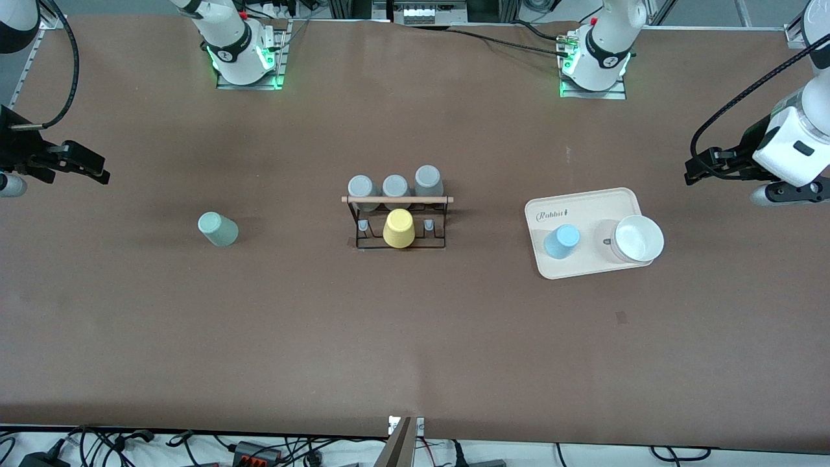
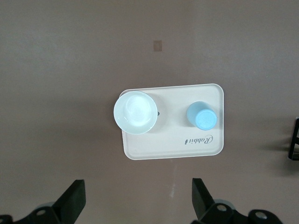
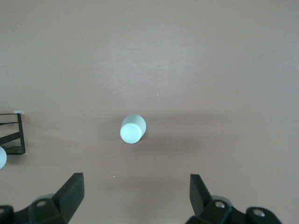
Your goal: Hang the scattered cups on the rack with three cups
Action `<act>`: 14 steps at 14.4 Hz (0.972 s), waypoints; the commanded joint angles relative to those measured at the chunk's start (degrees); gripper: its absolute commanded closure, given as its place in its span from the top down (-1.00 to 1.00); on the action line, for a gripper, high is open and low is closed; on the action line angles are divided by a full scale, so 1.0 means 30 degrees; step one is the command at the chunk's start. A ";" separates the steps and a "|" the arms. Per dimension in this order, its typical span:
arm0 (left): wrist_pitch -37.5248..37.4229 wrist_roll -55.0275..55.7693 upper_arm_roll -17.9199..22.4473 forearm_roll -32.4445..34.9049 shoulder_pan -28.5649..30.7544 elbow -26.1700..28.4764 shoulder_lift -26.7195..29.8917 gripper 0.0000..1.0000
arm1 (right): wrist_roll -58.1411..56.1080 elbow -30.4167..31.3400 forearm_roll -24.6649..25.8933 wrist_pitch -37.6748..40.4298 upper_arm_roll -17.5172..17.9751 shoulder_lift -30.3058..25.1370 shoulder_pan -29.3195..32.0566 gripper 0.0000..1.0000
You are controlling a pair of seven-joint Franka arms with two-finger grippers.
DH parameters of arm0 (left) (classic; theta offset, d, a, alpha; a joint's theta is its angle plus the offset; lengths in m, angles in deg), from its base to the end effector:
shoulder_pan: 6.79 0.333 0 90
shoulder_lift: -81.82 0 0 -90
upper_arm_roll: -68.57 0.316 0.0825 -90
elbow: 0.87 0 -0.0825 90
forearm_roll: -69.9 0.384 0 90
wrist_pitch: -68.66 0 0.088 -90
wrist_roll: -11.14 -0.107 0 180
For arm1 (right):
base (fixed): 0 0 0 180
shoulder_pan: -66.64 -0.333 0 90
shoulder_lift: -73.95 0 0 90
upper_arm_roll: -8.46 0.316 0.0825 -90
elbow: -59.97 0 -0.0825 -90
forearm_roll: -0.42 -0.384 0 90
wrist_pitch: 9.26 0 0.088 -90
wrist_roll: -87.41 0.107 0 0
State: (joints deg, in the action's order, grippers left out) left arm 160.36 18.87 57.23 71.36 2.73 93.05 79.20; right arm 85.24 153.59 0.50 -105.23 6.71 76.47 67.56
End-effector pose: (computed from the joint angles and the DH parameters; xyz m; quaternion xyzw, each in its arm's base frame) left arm 0.5661 -0.0131 0.5696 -0.9978 -0.0505 0.0409 0.0117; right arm 0.5740 -0.0266 0.5788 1.0000 -0.0043 -0.0015 0.0013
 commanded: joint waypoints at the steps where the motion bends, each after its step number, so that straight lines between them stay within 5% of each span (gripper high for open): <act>1: -0.0155 -0.0409 0.0000 -0.0367 0.0166 0.0099 0.0198 1.00 | 0.0198 -0.0035 -0.0027 0.0205 -0.0062 -0.0078 -0.0131 1.00; 14: -0.0155 -0.0409 0.0000 -0.0367 0.0166 0.0099 0.0198 1.00 | 0.0286 -0.0064 -0.0027 0.0205 -0.0062 0.0215 -0.0101 1.00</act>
State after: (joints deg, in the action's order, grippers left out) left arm 160.35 18.87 57.23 71.34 2.73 93.05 79.20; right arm 85.24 153.64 0.50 -105.10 6.71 77.37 67.54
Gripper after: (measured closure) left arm 0.000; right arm 0.000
